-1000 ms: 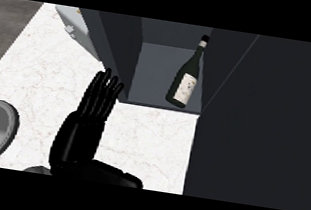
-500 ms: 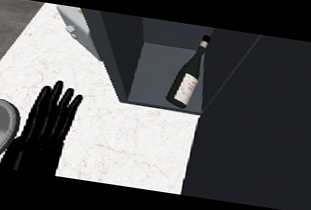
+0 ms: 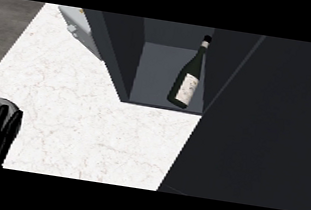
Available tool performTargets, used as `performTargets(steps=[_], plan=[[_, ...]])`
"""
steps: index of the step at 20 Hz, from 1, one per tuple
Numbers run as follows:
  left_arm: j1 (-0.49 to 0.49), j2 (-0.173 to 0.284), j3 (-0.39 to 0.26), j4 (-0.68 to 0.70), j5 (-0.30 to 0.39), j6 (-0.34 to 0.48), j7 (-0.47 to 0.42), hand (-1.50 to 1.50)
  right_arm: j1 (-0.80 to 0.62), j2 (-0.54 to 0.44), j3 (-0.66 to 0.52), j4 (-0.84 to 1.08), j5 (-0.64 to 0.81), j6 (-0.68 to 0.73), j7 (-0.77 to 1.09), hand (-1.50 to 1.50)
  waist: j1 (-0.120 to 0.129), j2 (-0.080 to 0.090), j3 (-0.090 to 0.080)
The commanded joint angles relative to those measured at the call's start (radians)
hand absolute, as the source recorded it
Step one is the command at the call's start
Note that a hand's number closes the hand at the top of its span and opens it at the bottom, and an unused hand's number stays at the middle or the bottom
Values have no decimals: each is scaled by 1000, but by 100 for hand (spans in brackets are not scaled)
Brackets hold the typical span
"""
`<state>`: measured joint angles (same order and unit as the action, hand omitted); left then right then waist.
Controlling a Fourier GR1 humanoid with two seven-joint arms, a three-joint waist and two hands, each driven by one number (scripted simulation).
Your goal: Pick up the wine, place it into the cabinet and close the cabinet
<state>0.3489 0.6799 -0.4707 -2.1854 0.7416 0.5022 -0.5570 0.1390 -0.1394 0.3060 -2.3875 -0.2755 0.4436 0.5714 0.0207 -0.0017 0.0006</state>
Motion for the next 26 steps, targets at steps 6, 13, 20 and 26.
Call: performTargets(steps=[6, 13, 20, 26], plan=[[286, 109, 260, -51, 135, -251, -82, -150, -97, 132, 298, -99, 198, -144, 144, 150, 7, -8, -3], [358, 128, 431, 0, 202, -423, -88, -150, -395, 139, 425, 136, 390, -367, 76, 150, 16, -3, -3], [387, 153, 600, 31, 314, -546, -30, -150, -699, 139, 447, 382, 374, -629, 85, 150, 23, 0, -2], [417, 94, 584, 29, 256, -605, -7, -150, -887, 139, 318, 573, 300, -655, 53, 150, 11, 2, -1]])
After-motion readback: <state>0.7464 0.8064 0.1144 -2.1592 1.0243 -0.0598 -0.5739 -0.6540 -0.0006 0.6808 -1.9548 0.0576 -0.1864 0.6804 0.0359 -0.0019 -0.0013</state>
